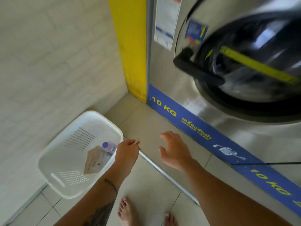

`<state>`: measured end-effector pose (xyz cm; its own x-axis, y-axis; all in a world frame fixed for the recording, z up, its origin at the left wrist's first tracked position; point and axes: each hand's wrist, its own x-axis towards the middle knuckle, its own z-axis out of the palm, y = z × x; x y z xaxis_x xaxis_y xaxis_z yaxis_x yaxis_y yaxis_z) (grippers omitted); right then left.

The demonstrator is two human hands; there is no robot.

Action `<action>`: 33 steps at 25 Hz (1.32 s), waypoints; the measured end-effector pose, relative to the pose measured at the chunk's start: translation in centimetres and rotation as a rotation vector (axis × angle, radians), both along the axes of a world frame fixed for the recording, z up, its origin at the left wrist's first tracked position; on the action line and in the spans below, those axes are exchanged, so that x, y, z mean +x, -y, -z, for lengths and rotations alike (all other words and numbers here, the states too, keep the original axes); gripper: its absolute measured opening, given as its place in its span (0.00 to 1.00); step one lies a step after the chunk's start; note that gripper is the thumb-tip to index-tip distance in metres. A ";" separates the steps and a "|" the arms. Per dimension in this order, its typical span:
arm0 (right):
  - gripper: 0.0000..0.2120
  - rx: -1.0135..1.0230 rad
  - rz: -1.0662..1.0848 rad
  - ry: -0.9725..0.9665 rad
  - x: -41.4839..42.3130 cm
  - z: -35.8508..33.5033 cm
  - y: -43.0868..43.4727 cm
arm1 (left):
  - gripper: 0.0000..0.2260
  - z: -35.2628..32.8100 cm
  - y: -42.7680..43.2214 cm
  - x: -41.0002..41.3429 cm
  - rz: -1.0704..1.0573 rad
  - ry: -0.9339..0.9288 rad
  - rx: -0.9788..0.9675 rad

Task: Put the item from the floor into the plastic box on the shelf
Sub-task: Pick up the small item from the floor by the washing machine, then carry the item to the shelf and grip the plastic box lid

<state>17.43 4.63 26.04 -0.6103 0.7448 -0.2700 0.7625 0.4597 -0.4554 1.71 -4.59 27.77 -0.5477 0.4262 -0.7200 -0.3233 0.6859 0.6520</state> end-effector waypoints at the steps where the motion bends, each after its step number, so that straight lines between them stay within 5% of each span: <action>1: 0.20 0.009 -0.022 -0.034 0.2 -3.2 0.8 | 0.08 -3.1 1.3 0.3 -0.053 0.012 0.015; 9: 0.12 0.082 -0.348 -0.281 0.8 -20.5 10.2 | 0.08 -22.1 14.4 3.4 -0.392 -0.068 0.157; 15: 0.15 0.031 -0.634 -0.431 -3.9 -29.8 21.3 | 0.10 -31.7 29.7 4.3 -0.676 -0.212 0.313; 23: 0.15 0.026 -1.049 -0.577 -9.0 -36.8 42.9 | 0.11 -37.3 54.2 6.9 -1.077 -0.366 0.376; 33: 0.14 -0.007 -1.325 -0.649 -9.2 -40.8 75.8 | 0.12 -40.6 86.6 13.2 -1.328 -0.492 0.347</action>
<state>8.23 -71.15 66.81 -0.8426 -0.4408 0.3095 -0.5367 0.6393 -0.5507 14.86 -91.22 68.35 -0.8243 -0.4700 -0.3158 -0.2807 -0.1452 0.9487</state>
